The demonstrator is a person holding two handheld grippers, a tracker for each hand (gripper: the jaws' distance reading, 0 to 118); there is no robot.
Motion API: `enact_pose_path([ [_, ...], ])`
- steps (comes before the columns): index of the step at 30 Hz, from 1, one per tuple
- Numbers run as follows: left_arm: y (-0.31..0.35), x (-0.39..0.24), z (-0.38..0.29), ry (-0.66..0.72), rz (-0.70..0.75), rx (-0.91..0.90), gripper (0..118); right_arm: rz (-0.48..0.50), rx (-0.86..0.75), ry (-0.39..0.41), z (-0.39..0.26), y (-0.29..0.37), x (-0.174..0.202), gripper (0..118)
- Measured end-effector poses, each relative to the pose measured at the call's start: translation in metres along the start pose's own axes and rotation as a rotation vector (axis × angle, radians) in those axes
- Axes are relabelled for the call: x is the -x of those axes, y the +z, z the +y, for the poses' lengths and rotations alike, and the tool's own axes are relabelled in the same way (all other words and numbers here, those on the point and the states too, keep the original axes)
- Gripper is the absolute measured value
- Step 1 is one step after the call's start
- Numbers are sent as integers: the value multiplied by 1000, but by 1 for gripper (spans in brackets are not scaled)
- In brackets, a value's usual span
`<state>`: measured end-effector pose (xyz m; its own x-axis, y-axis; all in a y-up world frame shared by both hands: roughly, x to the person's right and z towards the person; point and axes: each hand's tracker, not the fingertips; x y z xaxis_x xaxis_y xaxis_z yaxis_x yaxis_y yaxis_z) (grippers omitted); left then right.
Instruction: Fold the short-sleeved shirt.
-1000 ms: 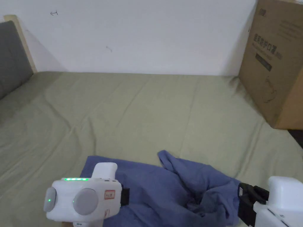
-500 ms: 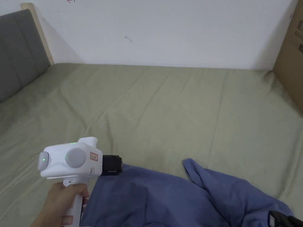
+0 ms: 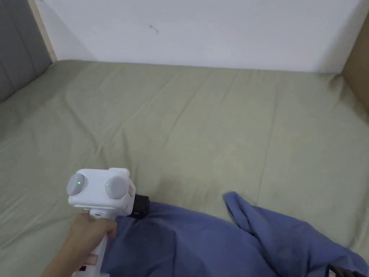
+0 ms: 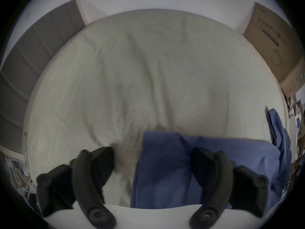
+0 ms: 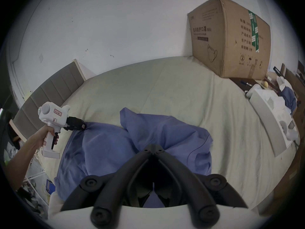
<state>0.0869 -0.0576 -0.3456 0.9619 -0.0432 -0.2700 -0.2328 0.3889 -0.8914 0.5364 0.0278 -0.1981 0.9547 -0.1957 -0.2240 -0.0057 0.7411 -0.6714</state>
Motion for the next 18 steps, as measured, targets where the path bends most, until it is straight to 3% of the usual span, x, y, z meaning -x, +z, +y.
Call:
enact_pose_path([
  [1, 6, -6, -1, -39, 14, -8, 93, 11, 6, -4, -1, -1, 1, 0],
  [2, 12, -12, -1, -72, 0, -33, 76, 17, 8, 1, -2, -1, 2, 0],
  [5, 22, -30, -4, -155, 54, -53, 7, 9, 16, 25, -3, 0, 5, 0],
  [7, 13, -34, -6, -207, 58, -29, 3, 14, 16, 18, -4, 0, 3, 0],
  [9, 26, -30, -5, -164, 40, -35, 3, 23, 31, -5, -5, 1, 0, 0],
  [12, 50, -17, -1, -33, -101, -46, 2, 32, 40, -12, -4, 3, -7, 0],
  [14, 65, -7, -3, -38, -94, -105, 2, 29, 33, -9, 3, 2, -14, 0],
  [18, 90, 1, -8, -31, -150, -167, 2, 56, 84, 56, 24, -13, -22, 0],
])
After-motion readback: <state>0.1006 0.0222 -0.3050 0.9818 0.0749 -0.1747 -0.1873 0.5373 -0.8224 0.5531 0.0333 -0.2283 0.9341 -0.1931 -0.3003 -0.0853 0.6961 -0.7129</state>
